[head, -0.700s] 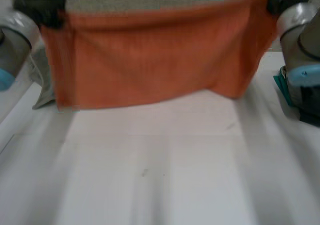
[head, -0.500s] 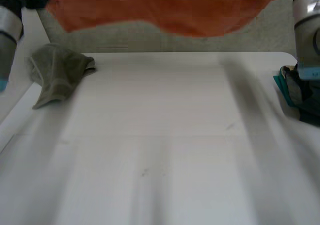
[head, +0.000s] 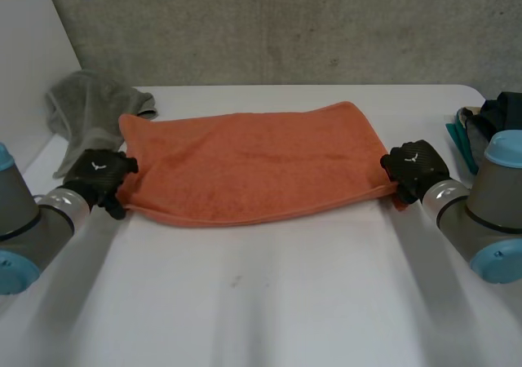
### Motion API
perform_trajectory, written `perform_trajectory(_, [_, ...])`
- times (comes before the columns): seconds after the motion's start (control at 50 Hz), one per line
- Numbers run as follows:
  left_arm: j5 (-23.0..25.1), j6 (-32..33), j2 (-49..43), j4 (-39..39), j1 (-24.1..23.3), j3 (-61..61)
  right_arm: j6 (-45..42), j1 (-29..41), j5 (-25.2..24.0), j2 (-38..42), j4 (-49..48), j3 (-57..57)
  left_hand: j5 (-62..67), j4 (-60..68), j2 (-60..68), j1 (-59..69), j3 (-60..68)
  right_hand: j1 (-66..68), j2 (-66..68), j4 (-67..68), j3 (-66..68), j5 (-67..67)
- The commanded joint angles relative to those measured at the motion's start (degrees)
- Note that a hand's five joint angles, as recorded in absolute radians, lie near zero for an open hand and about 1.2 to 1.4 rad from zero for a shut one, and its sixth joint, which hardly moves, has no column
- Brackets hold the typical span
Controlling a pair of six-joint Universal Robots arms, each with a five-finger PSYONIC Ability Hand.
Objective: Fold the laundry.
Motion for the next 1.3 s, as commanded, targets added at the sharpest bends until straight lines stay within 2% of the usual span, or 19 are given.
perform_trajectory(0.02, [-0.5, -2.5, 7.4, 2.5, 1.7, -7.0, 2.0, -0.6, 0.9, -2.0, -0.3, 0.8, 0.8, 0.7, -0.1, -0.4, 0.0, 16.1, 12.3, 11.3, 11.6, 11.6])
perform_trajectory(0.08, [-0.1, -3.3, 8.7, 2.5, 2.9, -9.1, 2.4, -0.8, 0.8, -2.2, -0.4, 1.0, 2.8, 2.8, 1.9, 1.6, 2.0, 16.1, 12.3, 11.3, 11.6, 11.6])
perform_trajectory(0.16, [0.5, -4.4, 9.4, 2.0, 4.9, -11.4, 2.7, -0.8, 0.8, -2.4, -0.4, 1.2, 14.5, 14.5, 13.7, 13.4, 13.7, 16.1, 12.3, 11.3, 11.6, 11.6])
perform_trajectory(0.18, [1.0, -4.9, 9.3, 1.4, 5.5, -11.8, 2.7, -0.8, 0.8, -2.4, -0.4, 1.2, 20.9, 20.9, 20.1, 19.7, 20.1, 16.1, 12.3, 11.3, 11.6, 11.6])
perform_trajectory(0.3, [3.1, -5.0, 7.2, -2.2, 7.5, -11.0, 2.6, -0.6, 0.8, -2.4, -0.4, 1.2, 36.4, 36.4, 35.6, 35.2, 35.6, 16.1, 12.3, 11.3, 11.6, 11.6])
perform_trajectory(0.38, [4.7, -5.3, 5.3, -4.5, 8.3, -9.2, 2.4, -0.5, 0.8, -2.5, -0.4, 1.2, 34.8, 34.7, 33.9, 33.6, 34.0, 16.1, 12.3, 11.3, 11.6, 11.6])
perform_trajectory(0.44, [6.6, -5.3, 3.4, -4.9, 8.2, -7.2, 2.4, -0.4, 0.8, -2.4, -0.4, 1.2, 22.8, 22.8, 22.0, 21.7, 22.0, 16.1, 12.3, 11.3, 11.6, 11.6])
perform_trajectory(0.58, [8.3, -5.9, -0.5, -4.1, 5.4, -1.4, 2.1, -0.2, 0.9, -2.5, -0.2, 1.4, 16.4, 16.4, 15.6, 15.2, 15.6, 16.1, 12.3, 11.3, 11.6, 11.6])
perform_trajectory(0.76, [5.3, -6.2, -6.5, -4.4, 0.4, 7.5, 1.4, -0.4, 1.0, -2.5, -0.2, 1.5, 17.1, 17.1, 16.2, 15.9, 16.3, 16.1, 12.3, 11.3, 11.6, 11.6])
perform_trajectory(0.96, [-1.6, -6.4, -12.8, -12.1, -3.0, 18.5, 0.8, -0.6, 0.8, -2.4, -0.2, 1.8, 19.6, 19.6, 18.8, 18.4, 18.8, 16.1, 12.3, 11.3, 11.6, 11.6])
perform_trajectory(1.1, [-4.4, -6.0, -15.8, -13.2, -4.8, 23.8, 0.6, -0.3, 0.8, -2.4, -0.2, 2.2, 21.4, 21.4, 20.6, 20.3, 20.7, 16.1, 12.3, 11.3, 11.6, 11.6])
perform_trajectory(1.18, [-5.9, -5.8, -16.8, -13.1, -5.2, 25.5, 0.6, -0.1, 0.8, -2.5, -0.1, 2.3, 25.3, 25.3, 24.5, 24.2, 24.5, 16.1, 12.3, 11.3, 11.6, 11.6])
perform_trajectory(1.3, [-5.8, -4.4, -16.1, -12.8, -5.2, 25.4, 0.6, -0.1, 0.8, -2.5, -0.1, 2.3, 42.3, 42.3, 41.5, 41.1, 41.5, 16.1, 12.3, 11.3, 11.6, 11.6])
